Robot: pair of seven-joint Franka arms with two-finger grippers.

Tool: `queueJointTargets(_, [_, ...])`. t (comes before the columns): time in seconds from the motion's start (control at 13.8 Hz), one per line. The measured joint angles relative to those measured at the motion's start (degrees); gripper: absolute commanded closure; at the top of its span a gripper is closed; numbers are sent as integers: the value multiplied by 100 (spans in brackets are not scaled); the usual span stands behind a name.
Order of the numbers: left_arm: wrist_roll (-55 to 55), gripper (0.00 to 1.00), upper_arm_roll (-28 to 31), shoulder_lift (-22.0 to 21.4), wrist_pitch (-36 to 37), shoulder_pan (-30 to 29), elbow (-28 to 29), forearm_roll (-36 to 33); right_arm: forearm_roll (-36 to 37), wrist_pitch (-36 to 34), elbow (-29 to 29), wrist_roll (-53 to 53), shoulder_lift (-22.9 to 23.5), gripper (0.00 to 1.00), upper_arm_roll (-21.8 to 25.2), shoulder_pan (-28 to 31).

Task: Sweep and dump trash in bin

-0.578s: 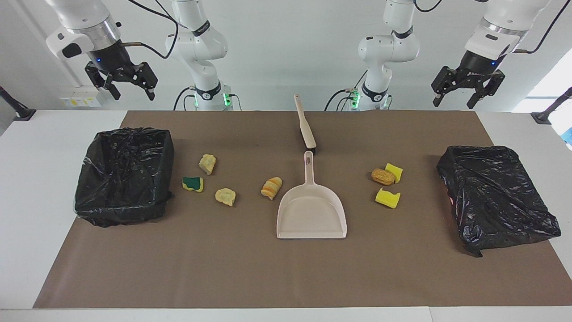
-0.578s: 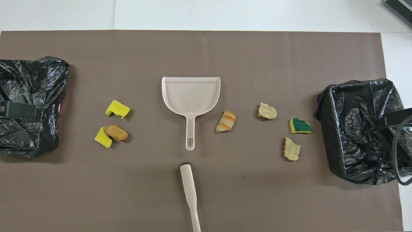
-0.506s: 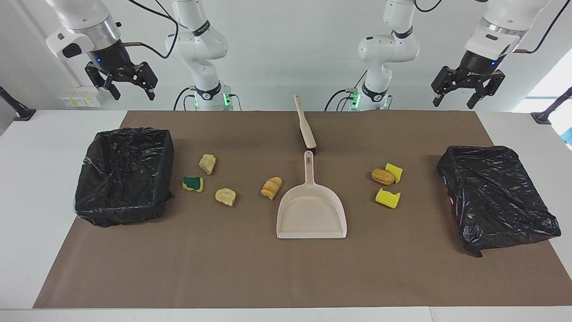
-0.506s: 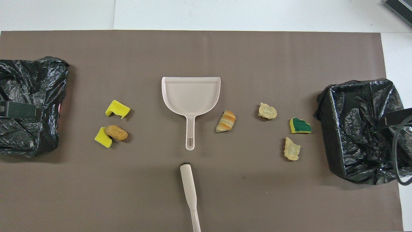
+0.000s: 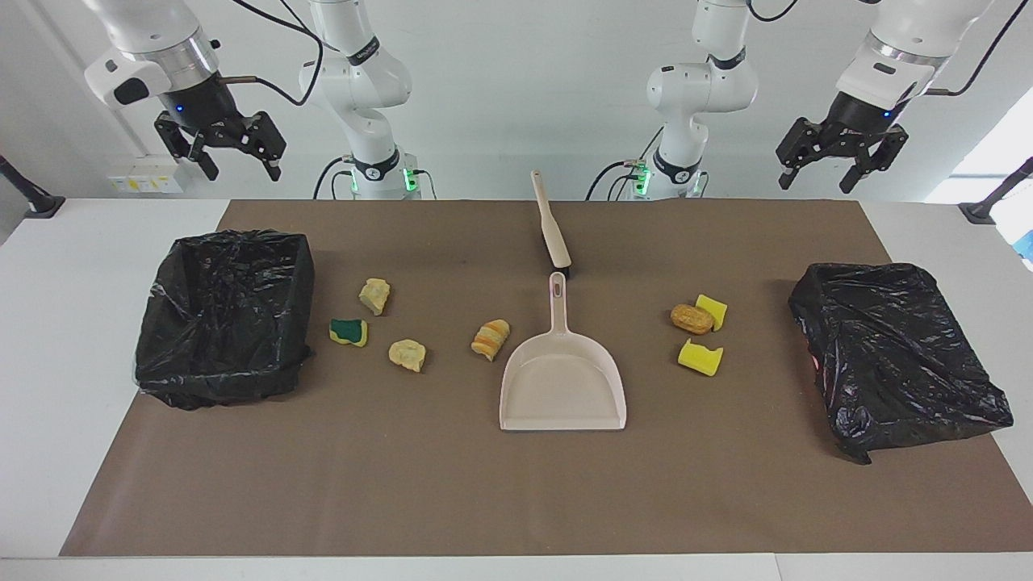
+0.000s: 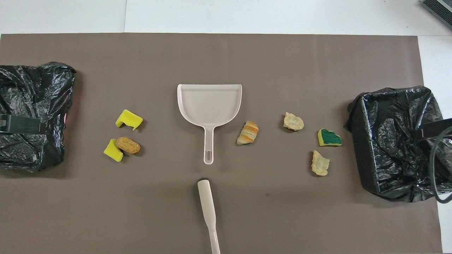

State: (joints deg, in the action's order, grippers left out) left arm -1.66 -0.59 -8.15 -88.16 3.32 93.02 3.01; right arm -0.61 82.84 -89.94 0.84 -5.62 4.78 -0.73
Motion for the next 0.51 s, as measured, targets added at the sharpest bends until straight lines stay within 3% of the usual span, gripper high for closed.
queueJointTargets(0.29, [39,0,-134,-212,154,69,391,25,0,0,-3,0,0,0,0,-7])
queueJointTargets(0.51, [841,0,-242,-431,149,596,1022,64,0,0,-6,0,0,0,0,-13])
